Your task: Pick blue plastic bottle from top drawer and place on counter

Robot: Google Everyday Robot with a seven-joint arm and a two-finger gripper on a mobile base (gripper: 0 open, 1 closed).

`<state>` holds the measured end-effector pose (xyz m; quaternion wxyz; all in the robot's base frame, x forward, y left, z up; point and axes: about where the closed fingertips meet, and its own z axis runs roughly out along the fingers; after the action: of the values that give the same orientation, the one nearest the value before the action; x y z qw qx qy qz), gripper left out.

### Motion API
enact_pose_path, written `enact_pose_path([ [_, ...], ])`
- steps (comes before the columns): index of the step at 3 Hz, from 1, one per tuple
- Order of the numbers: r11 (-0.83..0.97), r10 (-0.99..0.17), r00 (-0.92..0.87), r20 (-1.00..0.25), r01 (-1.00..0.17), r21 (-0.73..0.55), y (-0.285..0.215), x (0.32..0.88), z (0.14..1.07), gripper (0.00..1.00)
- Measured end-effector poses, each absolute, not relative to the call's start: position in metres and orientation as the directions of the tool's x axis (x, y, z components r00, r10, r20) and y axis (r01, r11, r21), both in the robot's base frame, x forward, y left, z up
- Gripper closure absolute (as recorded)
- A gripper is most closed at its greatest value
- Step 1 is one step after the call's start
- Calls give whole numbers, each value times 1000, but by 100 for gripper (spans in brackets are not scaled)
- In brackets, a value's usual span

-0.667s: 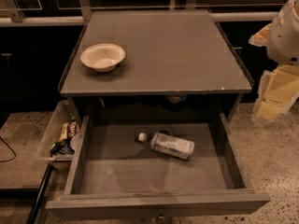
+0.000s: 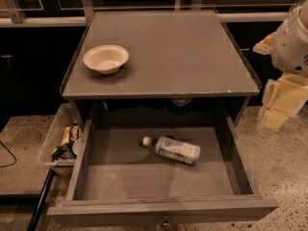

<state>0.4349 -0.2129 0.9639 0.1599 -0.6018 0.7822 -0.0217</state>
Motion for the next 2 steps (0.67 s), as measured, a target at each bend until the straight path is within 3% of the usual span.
enact_pose_path([
  [2,268,-919,-211,-333,-954,-136,-191,416,867,0],
])
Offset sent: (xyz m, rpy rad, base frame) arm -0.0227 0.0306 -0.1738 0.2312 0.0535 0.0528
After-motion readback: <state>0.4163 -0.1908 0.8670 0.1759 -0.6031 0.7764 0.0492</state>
